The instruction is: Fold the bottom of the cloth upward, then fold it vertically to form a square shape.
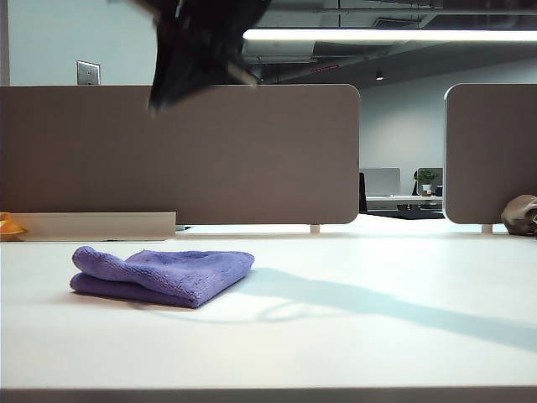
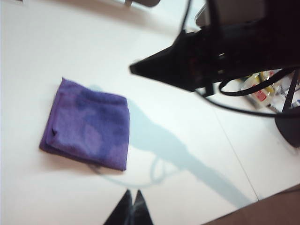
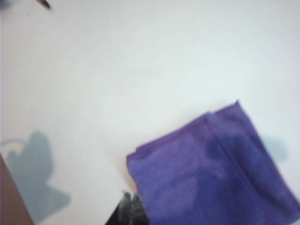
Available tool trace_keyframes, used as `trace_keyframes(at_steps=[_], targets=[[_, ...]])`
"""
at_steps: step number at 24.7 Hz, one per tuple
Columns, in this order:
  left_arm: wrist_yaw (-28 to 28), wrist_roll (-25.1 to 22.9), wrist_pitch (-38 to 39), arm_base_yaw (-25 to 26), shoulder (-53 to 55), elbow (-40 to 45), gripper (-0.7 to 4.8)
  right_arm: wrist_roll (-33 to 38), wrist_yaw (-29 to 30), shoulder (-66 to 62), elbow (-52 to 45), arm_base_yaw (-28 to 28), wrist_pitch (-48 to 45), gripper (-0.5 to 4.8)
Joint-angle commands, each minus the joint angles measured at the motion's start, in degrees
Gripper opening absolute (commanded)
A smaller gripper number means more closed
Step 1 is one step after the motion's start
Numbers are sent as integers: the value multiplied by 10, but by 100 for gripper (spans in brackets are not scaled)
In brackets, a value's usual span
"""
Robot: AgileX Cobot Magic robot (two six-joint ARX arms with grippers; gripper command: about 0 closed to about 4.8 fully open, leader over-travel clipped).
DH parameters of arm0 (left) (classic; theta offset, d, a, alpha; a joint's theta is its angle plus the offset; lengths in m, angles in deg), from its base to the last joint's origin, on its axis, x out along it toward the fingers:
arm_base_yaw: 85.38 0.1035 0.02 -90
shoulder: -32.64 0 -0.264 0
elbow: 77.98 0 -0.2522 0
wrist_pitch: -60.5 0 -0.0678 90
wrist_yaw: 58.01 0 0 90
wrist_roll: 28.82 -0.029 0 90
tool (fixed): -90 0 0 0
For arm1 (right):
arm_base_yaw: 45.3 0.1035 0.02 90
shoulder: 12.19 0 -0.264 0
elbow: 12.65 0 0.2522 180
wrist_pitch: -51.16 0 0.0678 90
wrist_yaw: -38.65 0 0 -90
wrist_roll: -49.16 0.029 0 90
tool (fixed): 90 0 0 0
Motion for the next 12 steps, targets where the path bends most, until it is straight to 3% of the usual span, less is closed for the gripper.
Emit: trace_keyframes(at_steps=[1, 7, 12], targets=[[-16, 7, -3, 1, -37, -2, -6, -12, -9, 52, 2, 0, -29, -5], [-57, 12, 17, 1, -121, -1, -6, -37, -13, 135, -7, 5, -37, -5], [-63, 8, 69, 1, -162, 0, -6, -37, -13, 243, -113, 8, -81, -5]])
